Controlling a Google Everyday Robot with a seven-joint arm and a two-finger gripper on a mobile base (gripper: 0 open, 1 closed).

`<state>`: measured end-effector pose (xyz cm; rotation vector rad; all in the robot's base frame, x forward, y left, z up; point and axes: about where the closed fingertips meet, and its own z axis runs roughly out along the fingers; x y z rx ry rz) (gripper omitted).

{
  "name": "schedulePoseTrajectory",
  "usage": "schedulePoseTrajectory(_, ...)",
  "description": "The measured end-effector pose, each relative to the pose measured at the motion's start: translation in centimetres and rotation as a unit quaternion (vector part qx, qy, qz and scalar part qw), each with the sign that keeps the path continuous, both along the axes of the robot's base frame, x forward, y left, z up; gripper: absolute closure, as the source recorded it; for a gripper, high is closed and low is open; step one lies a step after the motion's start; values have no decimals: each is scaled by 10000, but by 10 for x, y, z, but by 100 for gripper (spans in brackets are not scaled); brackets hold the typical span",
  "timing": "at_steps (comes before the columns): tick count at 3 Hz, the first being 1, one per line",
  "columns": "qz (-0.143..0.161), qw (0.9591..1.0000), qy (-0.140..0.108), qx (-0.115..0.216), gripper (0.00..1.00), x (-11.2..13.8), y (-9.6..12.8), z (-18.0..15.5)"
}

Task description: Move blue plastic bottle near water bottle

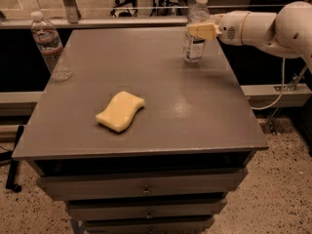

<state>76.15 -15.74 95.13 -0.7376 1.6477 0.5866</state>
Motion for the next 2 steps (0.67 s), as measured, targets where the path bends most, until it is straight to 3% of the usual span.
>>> schedulePoseTrajectory(1,-155,9996,-132,216,84,-8,-6,31)
schedulePoseTrajectory(2,-142,9996,-135,224,100,-8,-3,32)
